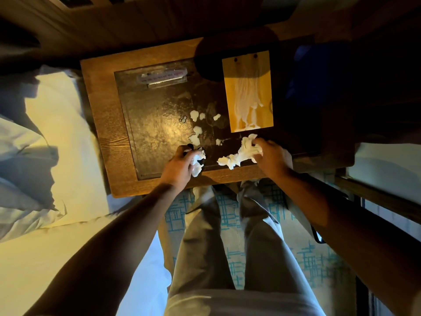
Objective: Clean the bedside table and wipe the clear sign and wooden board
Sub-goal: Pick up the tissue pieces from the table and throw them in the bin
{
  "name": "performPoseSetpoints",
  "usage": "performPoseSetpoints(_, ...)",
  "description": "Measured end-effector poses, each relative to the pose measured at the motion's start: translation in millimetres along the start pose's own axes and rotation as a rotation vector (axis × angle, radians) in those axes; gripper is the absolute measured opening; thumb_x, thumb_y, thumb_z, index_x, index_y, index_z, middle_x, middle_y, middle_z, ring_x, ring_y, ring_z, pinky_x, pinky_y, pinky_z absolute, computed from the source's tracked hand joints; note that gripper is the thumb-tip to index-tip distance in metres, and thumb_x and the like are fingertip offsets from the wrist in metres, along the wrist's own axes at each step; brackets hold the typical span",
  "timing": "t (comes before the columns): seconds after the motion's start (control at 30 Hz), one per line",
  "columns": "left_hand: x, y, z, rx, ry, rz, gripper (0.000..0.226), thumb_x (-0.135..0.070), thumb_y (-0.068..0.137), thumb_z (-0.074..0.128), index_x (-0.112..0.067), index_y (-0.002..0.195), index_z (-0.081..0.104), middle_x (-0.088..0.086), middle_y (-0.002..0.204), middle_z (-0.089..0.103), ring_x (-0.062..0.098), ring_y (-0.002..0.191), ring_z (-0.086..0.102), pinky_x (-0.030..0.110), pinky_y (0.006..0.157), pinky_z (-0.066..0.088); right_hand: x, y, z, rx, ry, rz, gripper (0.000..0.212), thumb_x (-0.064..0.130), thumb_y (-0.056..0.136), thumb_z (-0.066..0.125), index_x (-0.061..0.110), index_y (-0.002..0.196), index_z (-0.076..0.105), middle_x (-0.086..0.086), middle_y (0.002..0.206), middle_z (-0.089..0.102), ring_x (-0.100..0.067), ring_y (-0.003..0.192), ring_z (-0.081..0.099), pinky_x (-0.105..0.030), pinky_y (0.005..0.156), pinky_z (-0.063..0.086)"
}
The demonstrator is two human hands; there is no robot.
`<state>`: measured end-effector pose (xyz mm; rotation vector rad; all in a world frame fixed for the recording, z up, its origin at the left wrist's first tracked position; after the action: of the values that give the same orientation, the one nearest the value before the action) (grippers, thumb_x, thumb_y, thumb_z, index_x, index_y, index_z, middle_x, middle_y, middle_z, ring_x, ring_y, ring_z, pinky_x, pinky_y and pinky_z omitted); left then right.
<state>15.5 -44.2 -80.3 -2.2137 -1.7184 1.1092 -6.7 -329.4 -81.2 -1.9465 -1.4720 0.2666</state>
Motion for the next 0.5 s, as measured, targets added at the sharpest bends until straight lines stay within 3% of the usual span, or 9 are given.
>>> performPoseSetpoints(0.1,3,3,5,0.051,0.054,0.0,0.058,0.0,0.09,0.065,-0.023,0.143,0.054,0.015,0.138,0.052,0.032,0.1,0.069,0.044,0.085,0.06,-5,0,4,0.04,-0.088,0.055,0.032,0.025,0.091,0.064,0.026,0.122,0.058,-0.009,0.123,0.066,-0.038,0.107,0.066,-0.039,0.08,0.051)
performPoseSetpoints(0.2,1,6,8,0.078,0.108,0.003,0.052,-0.001,0.091,0.065,-0.019,0.139,0.058,0.017,0.128,0.059,0.033,0.097,0.07,0.04,0.083,0.059,-13,-2,5,0.069,-0.073,0.09,0.033,0.026,0.092,0.063,0.024,0.124,0.06,-0.01,0.126,0.066,-0.037,0.113,0.064,-0.04,0.086,0.051)
performPoseSetpoints(0.37,-9,7,5,0.053,0.094,-0.069,0.036,-0.008,0.091,0.068,-0.015,0.126,0.065,0.013,0.12,0.064,0.029,0.096,0.069,0.034,0.081,0.052,-26,-13,0,0.065,0.117,0.188,0.035,0.032,0.092,0.065,0.02,0.124,0.064,-0.012,0.126,0.068,-0.036,0.117,0.063,-0.041,0.094,0.05)
performPoseSetpoints(0.5,-25,-2,5,0.044,-0.001,-0.038,0.035,-0.013,0.089,0.074,-0.016,0.123,0.065,0.009,0.114,0.065,0.018,0.088,0.067,0.026,0.073,0.048,-33,-27,-1,0.082,0.239,0.22,0.036,0.035,0.091,0.061,0.017,0.122,0.061,-0.013,0.121,0.068,-0.036,0.111,0.064,-0.041,0.092,0.052)
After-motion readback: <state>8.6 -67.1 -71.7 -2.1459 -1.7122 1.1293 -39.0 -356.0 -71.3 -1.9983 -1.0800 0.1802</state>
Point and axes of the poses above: each hand's wrist, its own y-axis towards the middle knuckle, its own z-axis out of the palm, x = y × z, the point moved 3 cm from there along y, towards the middle knuckle
